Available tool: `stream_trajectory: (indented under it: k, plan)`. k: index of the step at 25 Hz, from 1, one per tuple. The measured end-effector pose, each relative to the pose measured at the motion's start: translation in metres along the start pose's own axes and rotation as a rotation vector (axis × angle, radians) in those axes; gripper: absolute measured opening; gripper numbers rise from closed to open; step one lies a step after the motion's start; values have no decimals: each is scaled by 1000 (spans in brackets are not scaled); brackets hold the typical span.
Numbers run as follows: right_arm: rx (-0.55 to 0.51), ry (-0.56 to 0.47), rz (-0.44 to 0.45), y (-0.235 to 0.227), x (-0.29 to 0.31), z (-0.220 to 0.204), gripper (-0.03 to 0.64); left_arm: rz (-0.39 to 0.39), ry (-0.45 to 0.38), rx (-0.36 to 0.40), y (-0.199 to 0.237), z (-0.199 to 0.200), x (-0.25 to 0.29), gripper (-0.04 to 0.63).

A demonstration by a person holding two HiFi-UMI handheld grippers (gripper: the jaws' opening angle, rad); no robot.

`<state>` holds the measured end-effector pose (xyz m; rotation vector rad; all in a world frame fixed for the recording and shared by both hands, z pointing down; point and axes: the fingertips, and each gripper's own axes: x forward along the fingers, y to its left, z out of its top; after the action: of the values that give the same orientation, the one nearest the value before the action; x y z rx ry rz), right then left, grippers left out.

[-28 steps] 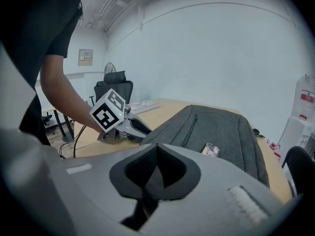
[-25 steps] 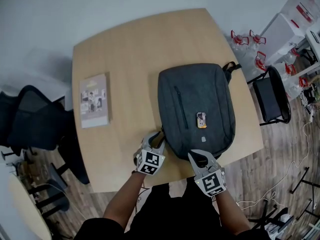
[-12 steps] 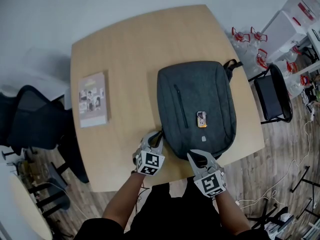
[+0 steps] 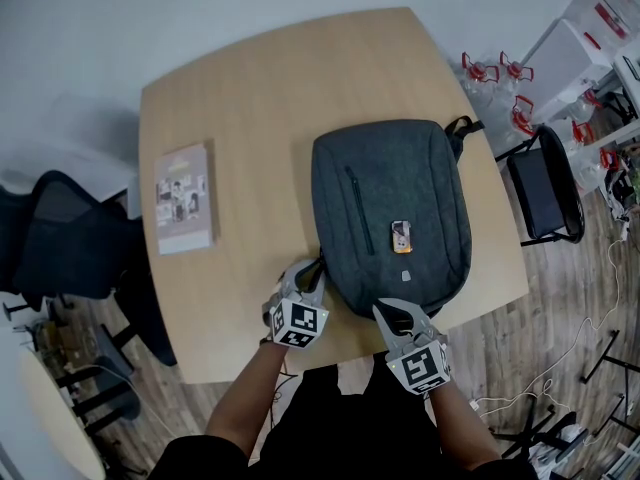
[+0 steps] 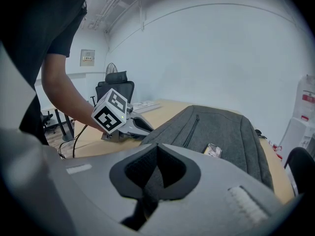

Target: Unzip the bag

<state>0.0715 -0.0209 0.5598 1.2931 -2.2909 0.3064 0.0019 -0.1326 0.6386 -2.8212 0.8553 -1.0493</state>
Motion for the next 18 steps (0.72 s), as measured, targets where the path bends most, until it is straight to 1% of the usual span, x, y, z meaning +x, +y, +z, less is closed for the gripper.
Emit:
stream_trajectory:
  k: [3, 6, 9, 15, 18]
  plan:
    - [-6, -9, -3, 1, 0, -4, 3, -18, -2, 29, 0, 1, -1, 31]
    - [-7, -10, -6, 1, -1, -4, 3, -64, 3, 30, -4, 1, -2, 26]
    - [-11, -9, -6, 2, -2, -4, 3, -109, 4, -28, -5, 4, -6, 25]
    - [-37, -1, 38, 11, -3, -4, 3, -151, -6, -120, -6, 3, -6, 25]
    - [-68, 37, 74, 12, -2, -6, 5, -159, -13, -153, -6, 4, -5, 25]
